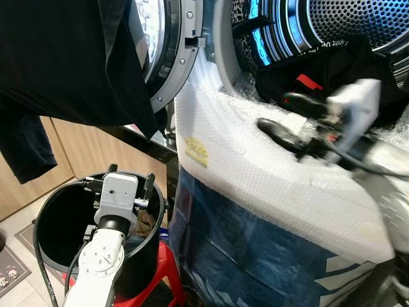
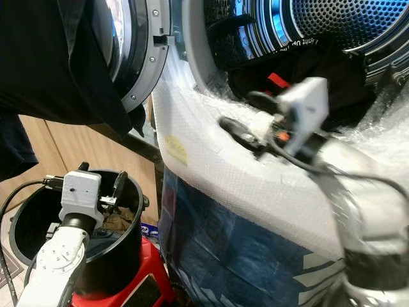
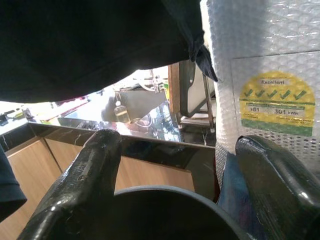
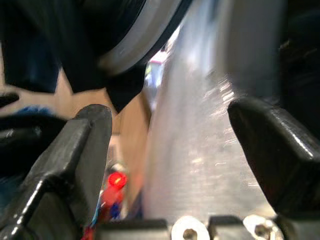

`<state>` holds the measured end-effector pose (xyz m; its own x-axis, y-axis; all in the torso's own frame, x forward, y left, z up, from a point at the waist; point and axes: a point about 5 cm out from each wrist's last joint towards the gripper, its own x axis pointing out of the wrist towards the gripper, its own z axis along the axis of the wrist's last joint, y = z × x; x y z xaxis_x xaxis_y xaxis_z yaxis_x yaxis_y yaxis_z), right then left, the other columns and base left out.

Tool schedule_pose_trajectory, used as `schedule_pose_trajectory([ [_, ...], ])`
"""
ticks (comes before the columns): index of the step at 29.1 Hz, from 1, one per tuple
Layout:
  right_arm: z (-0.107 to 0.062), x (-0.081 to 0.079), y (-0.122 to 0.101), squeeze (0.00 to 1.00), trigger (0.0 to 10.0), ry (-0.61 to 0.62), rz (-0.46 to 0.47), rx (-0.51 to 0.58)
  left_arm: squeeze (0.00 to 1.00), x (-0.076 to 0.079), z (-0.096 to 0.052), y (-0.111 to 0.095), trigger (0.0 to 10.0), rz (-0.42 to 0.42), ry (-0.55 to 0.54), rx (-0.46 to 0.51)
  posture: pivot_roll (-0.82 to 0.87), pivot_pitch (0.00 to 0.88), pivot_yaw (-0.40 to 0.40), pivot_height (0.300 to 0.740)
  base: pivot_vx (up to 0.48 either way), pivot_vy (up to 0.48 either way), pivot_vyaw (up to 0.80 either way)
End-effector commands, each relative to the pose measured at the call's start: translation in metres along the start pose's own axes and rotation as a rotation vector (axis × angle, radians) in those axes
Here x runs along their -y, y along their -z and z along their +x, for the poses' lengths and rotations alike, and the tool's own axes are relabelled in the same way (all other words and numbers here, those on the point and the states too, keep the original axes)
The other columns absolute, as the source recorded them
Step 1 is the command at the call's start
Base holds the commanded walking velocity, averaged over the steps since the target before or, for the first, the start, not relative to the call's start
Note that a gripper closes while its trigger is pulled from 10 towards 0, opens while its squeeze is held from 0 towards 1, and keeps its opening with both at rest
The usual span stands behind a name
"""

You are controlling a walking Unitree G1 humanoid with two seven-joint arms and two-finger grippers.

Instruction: Clothes washing

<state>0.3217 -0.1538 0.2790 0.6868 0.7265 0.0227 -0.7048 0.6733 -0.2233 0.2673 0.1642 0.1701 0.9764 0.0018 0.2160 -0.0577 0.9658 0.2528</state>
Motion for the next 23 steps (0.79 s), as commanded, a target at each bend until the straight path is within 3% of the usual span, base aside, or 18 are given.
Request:
schedule_pose_trajectory([
  [1, 0.004, 0.006, -0.01, 0.0, 10.0, -0.004, 0.024, 0.012, 0.0, 0.001, 0.001, -0.002, 10.0, -0.001, 0.006, 0.008, 0.25, 0.0, -0.061, 0.74, 0.0, 0.0, 0.0],
  [4, 0.01, 0.022, -0.025, 0.0, 10.0, 0.041, 0.146, 0.029, 0.0, -0.001, 0.001, 0.0, 10.0, 0.001, 0.0, 0.0, 0.24, 0.0, -0.058, 0.74, 0.0, 0.0, 0.0],
  [5, 0.01, 0.022, -0.025, 0.0, 10.0, 0.041, 0.146, 0.029, 0.0, -0.001, 0.001, 0.0, 10.0, 0.001, 0.0, 0.0, 0.24, 0.0, -0.058, 0.74, 0.0, 0.0, 0.0],
  [6, 0.018, 0.036, -0.025, 0.0, 10.0, 0.083, 0.189, -0.062, 0.0, -0.001, 0.002, 0.0, 10.0, 0.001, 0.0, 0.0, 0.23, 0.007, -0.055, 0.74, 0.0, 0.0, 0.0],
  [8, 0.023, 0.045, -0.026, 0.0, 10.0, 0.1, 0.181, -0.109, 0.0, 0.0, 0.003, -0.001, 10.0, 0.0, 0.001, 0.006, 0.24, 0.001, -0.061, 0.74, 0.0, 0.0, 0.0],
  [13, 0.037, 0.068, -0.039, 0.0, 10.0, 0.189, 0.258, -0.139, 0.0, -0.001, 0.006, -0.003, 10.0, -0.001, -0.006, 0.022, 0.24, 0.003, -0.071, 0.74, 0.0, 0.0, 0.0],
  [15, 0.04, 0.077, -0.036, 0.0, 10.0, 0.246, 0.237, -0.198, 0.0, -0.003, 0.005, -0.004, 10.0, 0.002, -0.017, 0.022, 0.26, 0.006, -0.079, 0.74, 0.0, 0.0, 0.0],
  [23, 0.037, 0.097, -0.027, 0.0, 10.0, 0.373, 0.254, -0.28, 0.0, -0.009, 0.001, -0.003, 10.0, 0.011, -0.054, 0.012, 0.28, 0.008, -0.097, 0.74, 0.0, 0.0, 0.0],
])
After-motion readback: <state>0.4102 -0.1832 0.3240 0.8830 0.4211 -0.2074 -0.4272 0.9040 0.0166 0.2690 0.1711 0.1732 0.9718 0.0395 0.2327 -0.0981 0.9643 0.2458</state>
